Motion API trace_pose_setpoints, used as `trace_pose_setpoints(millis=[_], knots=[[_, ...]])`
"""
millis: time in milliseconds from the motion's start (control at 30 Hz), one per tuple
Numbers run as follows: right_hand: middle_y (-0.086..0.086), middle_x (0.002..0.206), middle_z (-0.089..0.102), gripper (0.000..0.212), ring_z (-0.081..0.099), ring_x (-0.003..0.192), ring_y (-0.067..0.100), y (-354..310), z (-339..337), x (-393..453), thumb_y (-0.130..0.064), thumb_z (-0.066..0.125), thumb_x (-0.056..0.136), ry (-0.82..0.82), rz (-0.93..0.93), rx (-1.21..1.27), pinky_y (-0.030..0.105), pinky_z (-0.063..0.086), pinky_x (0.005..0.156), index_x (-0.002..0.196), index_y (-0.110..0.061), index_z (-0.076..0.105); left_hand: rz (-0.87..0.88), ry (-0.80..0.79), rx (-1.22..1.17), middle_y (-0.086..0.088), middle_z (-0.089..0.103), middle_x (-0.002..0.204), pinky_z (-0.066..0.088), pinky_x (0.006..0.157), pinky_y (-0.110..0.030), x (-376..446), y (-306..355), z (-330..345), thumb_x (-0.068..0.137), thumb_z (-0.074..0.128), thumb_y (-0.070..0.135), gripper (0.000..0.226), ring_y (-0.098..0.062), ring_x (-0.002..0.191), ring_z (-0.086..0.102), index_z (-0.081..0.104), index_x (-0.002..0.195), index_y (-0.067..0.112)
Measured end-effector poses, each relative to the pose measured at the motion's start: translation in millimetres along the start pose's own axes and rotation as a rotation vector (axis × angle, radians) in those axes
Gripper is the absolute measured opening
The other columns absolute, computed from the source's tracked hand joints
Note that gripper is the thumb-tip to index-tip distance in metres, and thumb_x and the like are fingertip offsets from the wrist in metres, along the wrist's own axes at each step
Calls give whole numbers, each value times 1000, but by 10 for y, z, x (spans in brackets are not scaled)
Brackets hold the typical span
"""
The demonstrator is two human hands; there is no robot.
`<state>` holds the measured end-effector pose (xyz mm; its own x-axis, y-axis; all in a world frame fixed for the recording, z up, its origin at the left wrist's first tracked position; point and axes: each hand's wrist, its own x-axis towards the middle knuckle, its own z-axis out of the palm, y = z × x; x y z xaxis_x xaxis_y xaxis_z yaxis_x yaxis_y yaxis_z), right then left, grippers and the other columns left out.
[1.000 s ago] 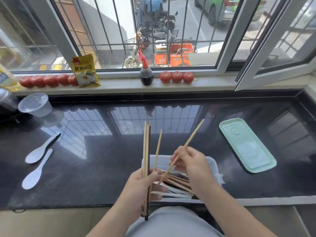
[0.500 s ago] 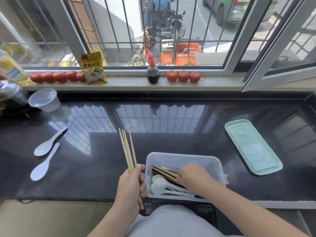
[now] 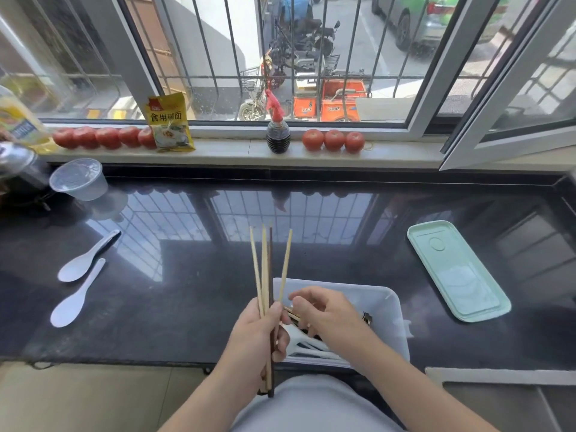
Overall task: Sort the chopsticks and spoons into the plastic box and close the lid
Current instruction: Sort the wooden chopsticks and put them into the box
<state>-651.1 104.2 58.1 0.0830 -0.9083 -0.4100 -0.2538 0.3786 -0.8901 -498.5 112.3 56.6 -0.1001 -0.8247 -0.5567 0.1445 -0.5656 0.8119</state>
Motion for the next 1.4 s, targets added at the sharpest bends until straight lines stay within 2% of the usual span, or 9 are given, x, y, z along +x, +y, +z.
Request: trace_pose_setpoints(millis=[167,300,400,500,567,933,1067,1233,1400], knots=[[6,65,56,18,53,62,18,-74,84,-43,-8,59,99,99,46,403,28,47,63,83,-5,66,-17,-144,55,-7,60,71,34,39,-24,-73,60,100,107,47,17,15,-18,45,46,53,101,5],[6,72,62,21,61,65,19,-168,-246,42,-11,45,106,379,-33,613,28,54,59,91,-5,60,-90,-36,-17,-9,61,77,39,40,-26,-38,14,36,107,48,19,16,-21,48,52,50,98,6],[2,70,63,18,57,60,13,-138,-587,57,-19,47,105,442,-208,108,29,51,60,94,-13,60,-124,78,-102,-6,53,68,27,35,-21,38,-29,-113,108,46,21,17,-13,42,35,45,95,11],[-5,76,64,16,54,67,8,121,-675,80,-27,57,99,69,-157,-599,29,48,67,83,-24,60,-128,157,-198,-2,46,58,21,34,-18,82,-15,-205,110,42,25,21,-10,39,27,48,99,9],[-8,80,63,18,58,77,14,372,-574,123,-31,54,95,-102,-59,-877,34,52,73,81,-22,60,-130,203,-292,-3,44,57,20,35,-16,112,-5,-239,110,41,26,23,-11,38,28,52,102,7],[5,108,64,20,57,101,27,889,-141,483,-28,47,99,5,71,-1074,38,50,80,105,-16,62,-90,171,-220,-6,55,67,33,37,-23,39,-4,-199,109,44,17,19,-15,47,42,56,110,2],[-3,105,64,19,58,100,22,658,-149,402,-38,57,96,66,78,-893,34,47,80,104,-23,65,-90,139,-202,-7,62,68,35,38,-23,29,18,-199,108,46,19,22,-15,46,46,57,109,0],[-4,85,70,21,62,68,4,26,66,152,-27,61,101,-16,79,26,21,45,62,103,-10,72,-64,6,-120,-13,74,83,37,40,-24,17,22,-82,106,50,19,21,-17,46,52,59,112,1],[16,85,76,17,75,75,27,-50,103,47,-13,66,97,33,134,377,37,59,76,89,1,71,-74,-228,67,-11,78,108,48,49,-25,-44,72,-4,107,49,22,22,-23,66,69,63,122,14]])
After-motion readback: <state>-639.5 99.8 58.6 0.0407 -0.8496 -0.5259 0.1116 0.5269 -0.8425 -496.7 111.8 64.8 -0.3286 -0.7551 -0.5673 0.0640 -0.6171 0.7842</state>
